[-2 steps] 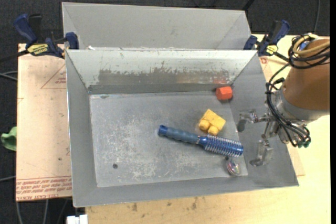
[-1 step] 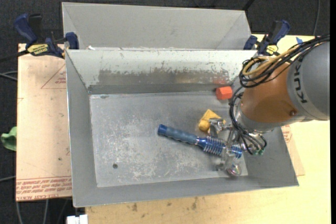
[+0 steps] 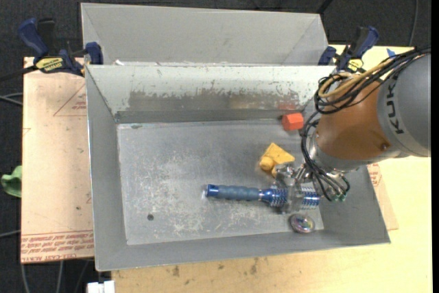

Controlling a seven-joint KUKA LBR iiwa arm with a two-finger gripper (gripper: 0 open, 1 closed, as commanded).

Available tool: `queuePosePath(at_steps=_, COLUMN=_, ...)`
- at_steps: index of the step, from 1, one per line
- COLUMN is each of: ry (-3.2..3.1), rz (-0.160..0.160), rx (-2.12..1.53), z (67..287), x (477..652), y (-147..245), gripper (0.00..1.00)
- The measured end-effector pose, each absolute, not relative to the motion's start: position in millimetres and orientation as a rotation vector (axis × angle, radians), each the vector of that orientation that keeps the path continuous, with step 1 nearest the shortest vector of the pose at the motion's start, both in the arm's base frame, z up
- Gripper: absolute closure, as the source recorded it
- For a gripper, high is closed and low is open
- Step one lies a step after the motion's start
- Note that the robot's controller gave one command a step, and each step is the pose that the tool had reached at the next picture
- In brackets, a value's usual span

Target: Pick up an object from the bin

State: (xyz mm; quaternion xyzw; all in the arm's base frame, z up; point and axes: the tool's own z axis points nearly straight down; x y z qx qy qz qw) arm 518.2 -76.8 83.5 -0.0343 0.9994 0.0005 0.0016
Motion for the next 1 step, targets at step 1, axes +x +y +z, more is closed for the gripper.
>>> queuePosePath(at_steps=1, ry=3.128, rz=-0.003, rx=-0.151, z=231.3, x=531.6, y=-74.3, gripper=1.00)
